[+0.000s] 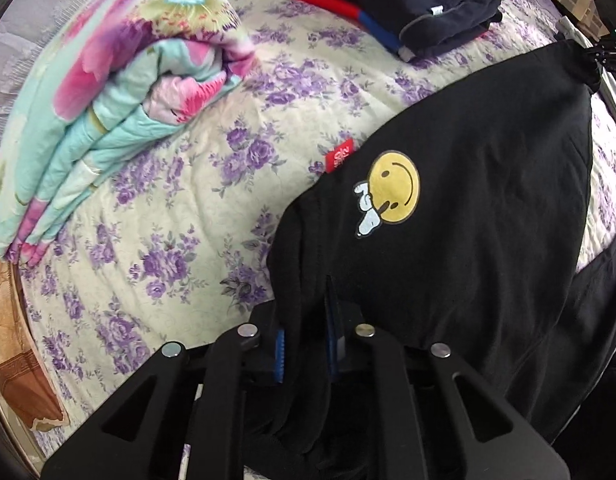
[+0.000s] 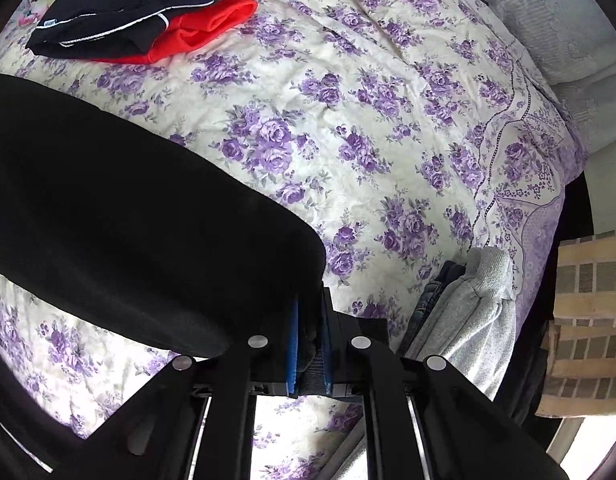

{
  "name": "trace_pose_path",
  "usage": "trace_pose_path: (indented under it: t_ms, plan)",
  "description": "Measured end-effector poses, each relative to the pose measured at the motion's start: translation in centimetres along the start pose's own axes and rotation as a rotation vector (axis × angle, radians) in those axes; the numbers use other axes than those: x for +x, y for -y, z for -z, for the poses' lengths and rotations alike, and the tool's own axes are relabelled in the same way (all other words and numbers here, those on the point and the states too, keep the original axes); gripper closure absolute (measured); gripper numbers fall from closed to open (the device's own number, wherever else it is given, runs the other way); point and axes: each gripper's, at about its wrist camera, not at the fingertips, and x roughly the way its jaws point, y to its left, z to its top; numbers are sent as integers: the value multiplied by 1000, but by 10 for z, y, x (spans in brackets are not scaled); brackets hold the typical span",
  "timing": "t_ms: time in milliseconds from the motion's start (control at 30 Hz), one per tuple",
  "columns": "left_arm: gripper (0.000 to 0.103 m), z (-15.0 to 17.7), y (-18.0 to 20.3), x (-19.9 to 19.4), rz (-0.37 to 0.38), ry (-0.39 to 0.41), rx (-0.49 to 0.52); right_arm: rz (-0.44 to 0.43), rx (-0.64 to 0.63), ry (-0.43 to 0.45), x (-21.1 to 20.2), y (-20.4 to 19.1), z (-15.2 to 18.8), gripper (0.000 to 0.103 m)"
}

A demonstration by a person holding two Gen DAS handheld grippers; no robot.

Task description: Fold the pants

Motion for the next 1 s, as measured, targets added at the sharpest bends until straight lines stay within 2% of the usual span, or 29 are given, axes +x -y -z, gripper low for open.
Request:
trace_pose_path:
  t_ms: [167,267,367,433,533,700,800,900,1000]
  plan:
    - [89,4,-3,-10,-67,52,-45,12,62,71,-18,10,9,93]
    - [89,15,2,-23,-139,98,-56,-5,98,122,-28,23,19,93]
    - [89,23,13,-42,-217,150,-85,-44,147,209,-40,35,34,93]
    - [89,35,20,-58,-235,201,-105,-79,174,274,-50,41,51,93]
    - [87,62,35,-87,-257,273,-66,-134,214,340,-64,37,88,93]
    - [87,132,71,-123,-270,324,60,-215,298,434,-97,14,172,93]
    - [87,177,96,-136,-281,320,131,-254,365,460,-108,-7,229,93]
    - [87,218,108,-132,-237,276,113,-290,443,407,-98,-33,281,93]
    - [87,245,105,-115,-212,206,41,-296,493,317,-75,-55,314,93]
